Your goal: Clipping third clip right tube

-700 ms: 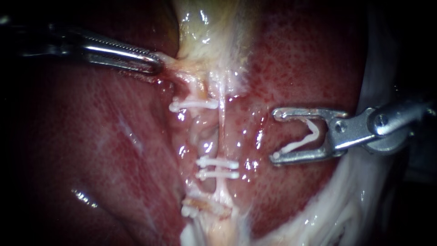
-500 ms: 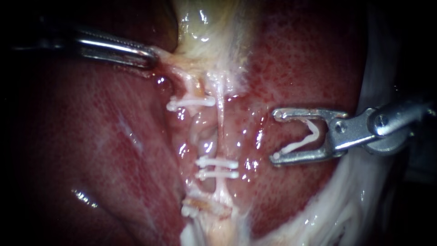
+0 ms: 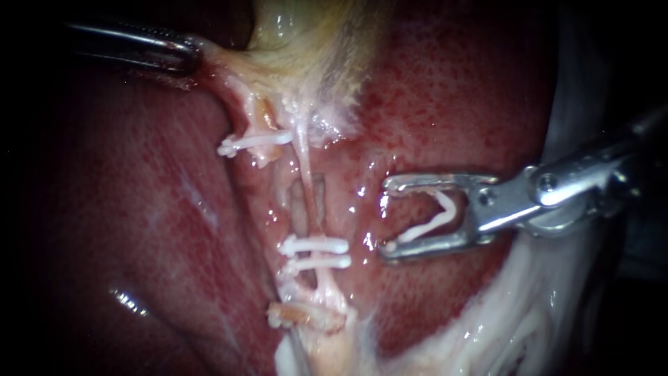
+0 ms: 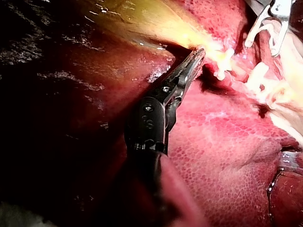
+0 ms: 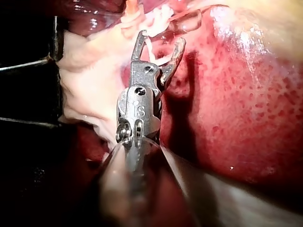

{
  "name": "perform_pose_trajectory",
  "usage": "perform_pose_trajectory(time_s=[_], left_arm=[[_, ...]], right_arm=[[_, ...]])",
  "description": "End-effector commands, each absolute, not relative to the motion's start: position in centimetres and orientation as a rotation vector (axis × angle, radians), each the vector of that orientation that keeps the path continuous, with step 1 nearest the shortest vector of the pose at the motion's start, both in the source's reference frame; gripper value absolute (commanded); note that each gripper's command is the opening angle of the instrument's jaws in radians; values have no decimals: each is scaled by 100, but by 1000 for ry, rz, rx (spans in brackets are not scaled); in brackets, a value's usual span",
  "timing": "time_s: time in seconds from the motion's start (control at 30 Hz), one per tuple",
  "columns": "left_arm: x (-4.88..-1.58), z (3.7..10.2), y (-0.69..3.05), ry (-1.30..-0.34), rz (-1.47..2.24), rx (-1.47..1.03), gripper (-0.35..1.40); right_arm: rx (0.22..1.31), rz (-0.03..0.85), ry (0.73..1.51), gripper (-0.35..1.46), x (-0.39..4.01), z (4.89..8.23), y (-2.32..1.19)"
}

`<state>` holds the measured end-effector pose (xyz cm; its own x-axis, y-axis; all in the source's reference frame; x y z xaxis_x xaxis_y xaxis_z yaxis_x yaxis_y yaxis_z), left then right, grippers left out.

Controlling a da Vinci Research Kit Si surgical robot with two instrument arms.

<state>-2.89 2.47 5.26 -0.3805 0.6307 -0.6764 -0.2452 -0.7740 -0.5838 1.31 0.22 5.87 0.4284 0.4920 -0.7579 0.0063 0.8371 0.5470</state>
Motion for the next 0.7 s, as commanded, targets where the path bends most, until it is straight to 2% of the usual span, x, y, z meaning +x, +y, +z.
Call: perform_pose_trajectory(time_s=[0.03, 0.27, 0.5, 0.7], left_arm=[[-289, 527, 246, -534, 2173, -1308, -35], [-288, 527, 246, -534, 2173, -1309, -35], [-288, 527, 246, -534, 2173, -1309, -35], [-289, 527, 246, -534, 2173, -1309, -35]], right_arm=[[527, 334, 1107, 50, 137, 592, 22], [596, 431, 1139, 50, 173, 626, 37], [667, 495, 1176, 50, 191, 644, 42], [796, 577, 1297, 50, 203, 642, 46]])
